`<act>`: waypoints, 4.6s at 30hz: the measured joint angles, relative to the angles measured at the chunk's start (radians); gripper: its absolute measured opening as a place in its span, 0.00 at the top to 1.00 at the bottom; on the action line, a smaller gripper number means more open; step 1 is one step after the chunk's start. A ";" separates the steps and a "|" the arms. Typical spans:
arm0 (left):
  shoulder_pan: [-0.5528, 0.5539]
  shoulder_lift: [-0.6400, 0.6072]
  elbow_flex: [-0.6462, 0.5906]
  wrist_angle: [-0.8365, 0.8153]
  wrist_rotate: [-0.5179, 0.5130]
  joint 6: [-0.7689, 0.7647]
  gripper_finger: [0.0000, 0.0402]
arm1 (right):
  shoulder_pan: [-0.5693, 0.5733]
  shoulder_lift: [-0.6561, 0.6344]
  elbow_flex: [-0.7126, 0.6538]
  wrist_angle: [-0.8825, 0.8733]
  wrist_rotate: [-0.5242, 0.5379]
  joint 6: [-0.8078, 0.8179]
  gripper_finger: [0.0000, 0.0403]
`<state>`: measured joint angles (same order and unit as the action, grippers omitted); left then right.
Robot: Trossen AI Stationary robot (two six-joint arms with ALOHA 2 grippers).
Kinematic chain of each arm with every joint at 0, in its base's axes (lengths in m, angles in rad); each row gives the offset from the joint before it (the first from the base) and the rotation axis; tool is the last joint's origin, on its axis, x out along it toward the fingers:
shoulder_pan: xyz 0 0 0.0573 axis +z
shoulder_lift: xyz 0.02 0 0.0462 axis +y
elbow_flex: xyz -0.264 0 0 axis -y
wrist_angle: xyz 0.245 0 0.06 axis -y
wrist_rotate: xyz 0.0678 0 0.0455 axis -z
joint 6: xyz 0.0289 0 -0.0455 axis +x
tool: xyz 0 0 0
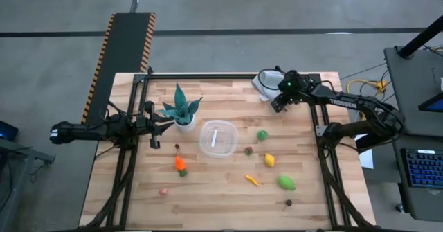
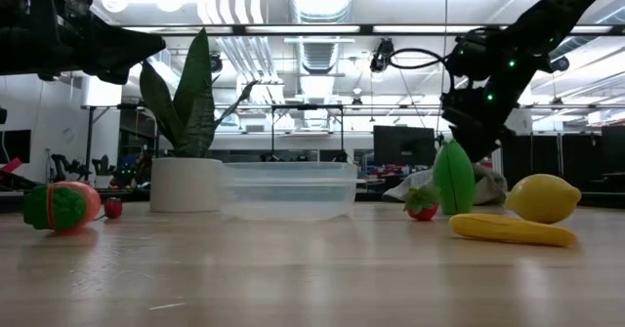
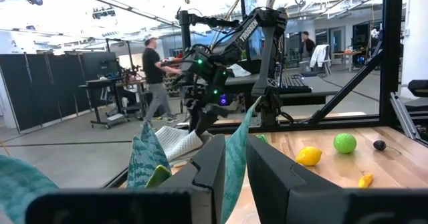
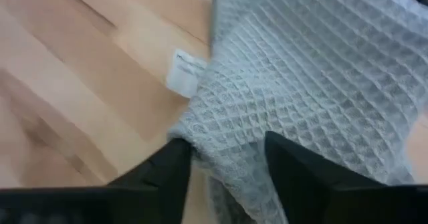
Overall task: Pick and placing Produce into tupperware
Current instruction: Move the gray cloth to the top right of the table, then put the green corn into the container
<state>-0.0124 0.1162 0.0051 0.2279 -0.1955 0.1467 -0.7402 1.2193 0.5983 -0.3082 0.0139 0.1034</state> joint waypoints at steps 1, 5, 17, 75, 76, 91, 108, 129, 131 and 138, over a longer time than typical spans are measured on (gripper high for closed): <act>0.000 0.000 0.000 0.000 0.000 0.000 0.88 | 0.002 -0.007 0.000 0.016 -0.013 0.000 0.49; 0.000 0.000 0.000 0.000 0.000 0.000 0.88 | 0.019 -0.066 0.000 0.096 -0.059 -0.019 0.38; 0.000 0.000 0.000 0.008 0.000 0.000 0.88 | 0.123 -0.418 0.000 0.287 -0.257 -0.053 0.31; 0.000 0.001 0.000 0.064 0.000 0.000 0.88 | 0.566 -0.406 0.000 -0.041 -0.144 -0.146 0.12; 0.000 0.001 0.000 0.063 -0.001 0.000 0.88 | 0.566 -0.396 0.000 -0.049 -0.144 -0.137 0.12; 0.000 0.001 0.000 0.064 0.000 0.000 0.88 | 0.566 -0.220 -0.026 -0.054 -0.144 -0.051 0.15; 0.000 0.001 0.000 0.063 0.000 0.000 0.88 | 0.566 -0.050 -0.028 -0.005 -0.144 -0.033 0.15; 0.000 0.001 0.000 0.063 -0.001 0.000 0.88 | 0.566 0.149 -0.029 0.069 -0.144 -0.004 0.15; 0.000 0.001 0.000 0.063 0.000 0.000 0.88 | 0.566 0.165 -0.029 0.084 -0.145 0.002 0.16; 0.000 0.001 0.000 0.063 0.000 0.000 0.88 | 0.565 0.201 -0.028 0.120 -0.147 0.001 0.17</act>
<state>-0.0125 0.1173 0.0051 0.2913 -0.1960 0.1468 -0.1748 1.4201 0.5699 -0.1883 -0.1334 0.1043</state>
